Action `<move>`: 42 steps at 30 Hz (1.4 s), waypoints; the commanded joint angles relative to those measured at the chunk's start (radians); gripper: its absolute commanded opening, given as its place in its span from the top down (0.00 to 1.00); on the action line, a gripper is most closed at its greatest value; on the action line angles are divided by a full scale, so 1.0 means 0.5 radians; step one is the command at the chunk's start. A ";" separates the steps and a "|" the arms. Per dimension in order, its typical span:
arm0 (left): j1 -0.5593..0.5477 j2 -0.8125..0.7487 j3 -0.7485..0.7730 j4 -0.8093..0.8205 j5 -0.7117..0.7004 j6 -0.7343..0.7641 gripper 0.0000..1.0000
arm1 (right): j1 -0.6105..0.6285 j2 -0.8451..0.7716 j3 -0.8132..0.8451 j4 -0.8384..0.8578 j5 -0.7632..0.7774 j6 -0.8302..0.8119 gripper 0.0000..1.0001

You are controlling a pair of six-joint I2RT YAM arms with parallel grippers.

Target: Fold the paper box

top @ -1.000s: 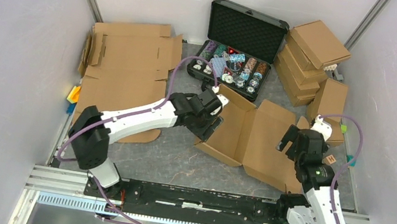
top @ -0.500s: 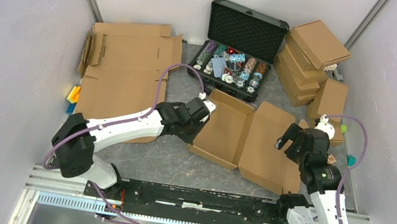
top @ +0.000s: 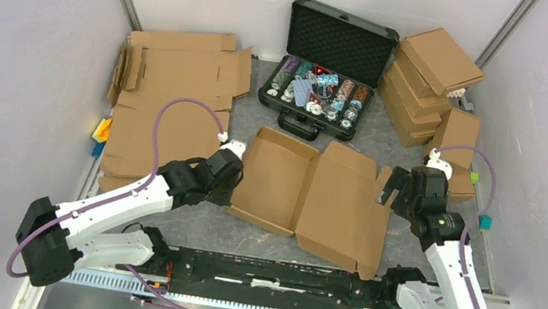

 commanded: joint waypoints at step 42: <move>-0.052 -0.365 -0.713 1.015 0.622 -0.533 0.44 | 0.015 -0.225 0.096 -0.803 -0.713 0.791 0.02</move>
